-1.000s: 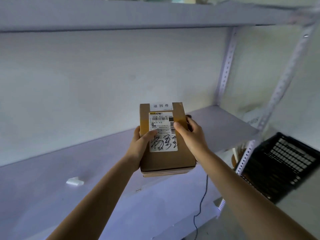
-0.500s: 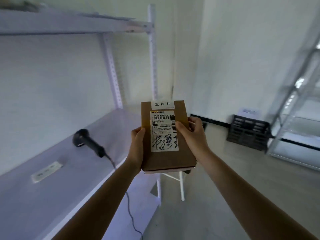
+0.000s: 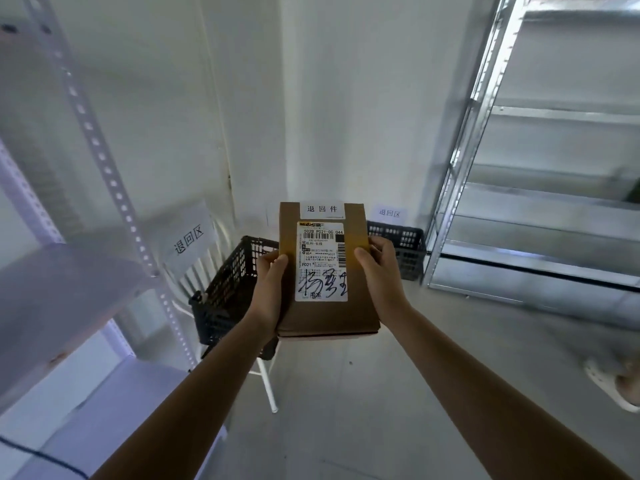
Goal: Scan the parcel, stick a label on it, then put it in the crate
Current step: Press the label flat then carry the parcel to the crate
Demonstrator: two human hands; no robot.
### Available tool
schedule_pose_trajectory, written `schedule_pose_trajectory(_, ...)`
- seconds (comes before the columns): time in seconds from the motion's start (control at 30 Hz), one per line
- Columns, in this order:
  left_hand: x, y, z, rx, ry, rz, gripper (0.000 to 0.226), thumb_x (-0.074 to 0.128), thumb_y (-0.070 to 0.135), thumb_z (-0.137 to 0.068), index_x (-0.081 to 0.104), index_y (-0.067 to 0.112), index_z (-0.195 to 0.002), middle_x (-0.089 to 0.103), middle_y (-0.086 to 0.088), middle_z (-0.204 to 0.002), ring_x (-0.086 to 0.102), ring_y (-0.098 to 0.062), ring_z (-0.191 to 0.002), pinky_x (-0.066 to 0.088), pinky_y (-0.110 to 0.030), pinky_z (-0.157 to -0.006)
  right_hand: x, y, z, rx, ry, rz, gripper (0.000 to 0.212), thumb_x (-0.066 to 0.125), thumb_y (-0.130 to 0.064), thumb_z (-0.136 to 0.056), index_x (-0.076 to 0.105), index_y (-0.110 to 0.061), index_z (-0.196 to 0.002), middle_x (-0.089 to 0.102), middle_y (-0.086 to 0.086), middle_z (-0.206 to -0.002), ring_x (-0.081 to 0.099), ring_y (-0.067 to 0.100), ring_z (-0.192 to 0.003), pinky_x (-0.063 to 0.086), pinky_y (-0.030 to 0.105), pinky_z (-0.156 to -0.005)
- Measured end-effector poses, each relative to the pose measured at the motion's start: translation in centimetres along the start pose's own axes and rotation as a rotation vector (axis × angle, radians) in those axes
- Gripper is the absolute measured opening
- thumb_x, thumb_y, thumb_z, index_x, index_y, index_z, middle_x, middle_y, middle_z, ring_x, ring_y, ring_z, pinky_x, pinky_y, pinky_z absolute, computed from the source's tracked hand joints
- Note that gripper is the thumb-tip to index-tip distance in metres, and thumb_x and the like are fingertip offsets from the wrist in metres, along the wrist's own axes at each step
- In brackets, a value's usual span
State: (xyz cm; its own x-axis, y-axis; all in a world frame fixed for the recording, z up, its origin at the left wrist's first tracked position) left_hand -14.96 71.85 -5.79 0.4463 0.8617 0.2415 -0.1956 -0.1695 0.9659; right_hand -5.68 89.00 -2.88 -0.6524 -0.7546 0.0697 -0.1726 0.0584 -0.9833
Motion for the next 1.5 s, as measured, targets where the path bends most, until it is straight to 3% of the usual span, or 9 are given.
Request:
schedule_pose_trajectory(0.13, 3.0, -1.0, -2.6, -0.017, -0.034, 0.019, 0.024, 0.043, 0.026, -0.098, 0.038, 0.017, -0.119, 0.061, -0.010, -0.102, 0.064, -0.025, -0.087, 0.053, -0.034, -0.066, -2.6, 1.2, -2.4, 0.008, 0.028, -0.028, 0.019, 0.057, -0.015, -0.092, 0.048, -0.028, -0.103, 0.067, -0.001, -0.101, 0.069, 0.017, -0.088, 0.057, 0.023, -0.065)
schedule_pose_trajectory(0.23, 4.0, -1.9, -5.2, -0.033, -0.023, 0.022, 0.026, 0.045, 0.026, -0.097, 0.037, 0.018, -0.120, 0.062, -0.010, -0.101, 0.065, -0.025, -0.086, 0.052, -0.035, -0.068, -3.4, 1.9, -4.7, -0.003, 0.050, -0.008, 0.020, 0.057, -0.016, -0.092, 0.048, -0.026, -0.107, 0.065, -0.006, -0.100, 0.068, 0.015, -0.089, 0.055, 0.020, -0.062)
schedule_pose_trajectory(0.4, 4.1, -2.9, -10.5, -0.049, 0.005, 0.044, 0.029, 0.047, 0.027, -0.096, 0.038, 0.019, -0.122, 0.064, -0.008, -0.100, 0.067, -0.023, -0.083, 0.055, -0.029, -0.058, -2.7, 3.6, -10.2, 0.000, 0.045, 0.020, 0.019, 0.059, -0.017, -0.090, 0.050, -0.032, -0.098, 0.062, -0.003, -0.104, 0.064, 0.025, -0.101, 0.058, 0.039, -0.082)
schedule_pose_trajectory(0.5, 3.4, -3.3, -14.5, -0.052, 0.035, 0.065, 0.029, 0.048, 0.028, -0.095, 0.039, 0.020, -0.121, 0.064, -0.008, -0.100, 0.068, -0.021, -0.080, 0.055, -0.025, -0.051, -1.2, 5.3, -14.4, 0.022, 0.019, 0.030, 0.020, 0.059, -0.016, -0.090, 0.050, -0.027, -0.105, 0.061, 0.004, -0.111, 0.063, 0.028, -0.104, 0.057, 0.040, -0.084)
schedule_pose_trajectory(0.8, 0.6, -2.6, -23.2, -0.034, 0.139, 0.050, 0.035, 0.049, 0.031, -0.096, 0.036, 0.019, -0.126, 0.065, -0.006, -0.101, 0.069, -0.019, -0.082, 0.056, -0.025, -0.055, 3.7, 9.5, -24.5, 0.097, -0.086, -0.015, 0.030, 0.062, -0.016, -0.089, 0.051, -0.016, -0.117, 0.064, 0.008, -0.111, 0.067, 0.026, -0.099, 0.059, 0.036, -0.074)
schedule_pose_trajectory(1.03, -0.3, -3.8, -23.1, -0.020, 0.257, 0.106, 0.030, 0.049, 0.033, -0.095, 0.039, 0.023, -0.122, 0.067, -0.006, -0.103, 0.070, -0.020, -0.082, 0.056, -0.028, -0.057, 5.1, 10.0, -26.5, 0.091, -0.225, -0.016, 0.028, 0.065, -0.016, -0.088, 0.052, -0.022, -0.112, 0.063, -0.007, -0.099, 0.065, 0.005, -0.086, 0.052, 0.012, -0.056)
schedule_pose_trajectory(1.23, -1.2, -5.2, -22.7, 0.008, 0.330, 0.190, 0.029, 0.049, 0.030, -0.095, 0.041, 0.019, -0.121, 0.068, -0.006, -0.099, 0.074, -0.012, -0.066, 0.056, -0.024, -0.050, 6.4, 11.0, -27.3, 0.088, -0.325, 0.030, 0.024, 0.067, -0.020, -0.086, 0.052, -0.037, -0.096, 0.063, -0.014, -0.094, 0.066, 0.000, -0.080, 0.053, 0.012, -0.056)
schedule_pose_trajectory(1.5, -4.5, -6.5, -25.9, -0.002, 0.445, 0.170, 0.030, 0.049, 0.033, -0.095, 0.040, 0.024, -0.122, 0.067, -0.007, -0.105, 0.069, -0.024, -0.088, 0.056, -0.032, -0.060, 10.9, 14.8, -31.0, 0.126, -0.421, 0.035, 0.025, 0.065, -0.019, -0.087, 0.053, -0.023, -0.109, 0.064, -0.010, -0.097, 0.065, 0.006, -0.087, 0.054, 0.019, -0.063)
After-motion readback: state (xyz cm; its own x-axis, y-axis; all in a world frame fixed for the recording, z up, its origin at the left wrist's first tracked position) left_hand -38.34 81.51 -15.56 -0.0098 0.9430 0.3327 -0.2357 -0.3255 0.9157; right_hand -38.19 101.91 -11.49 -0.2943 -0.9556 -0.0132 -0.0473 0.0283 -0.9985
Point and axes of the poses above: each hand's wrist, its own z-axis away from the middle knuckle, its own x-axis out of the palm, y = z × x, the point moved 9 cm from there along -z, towards the middle knuckle
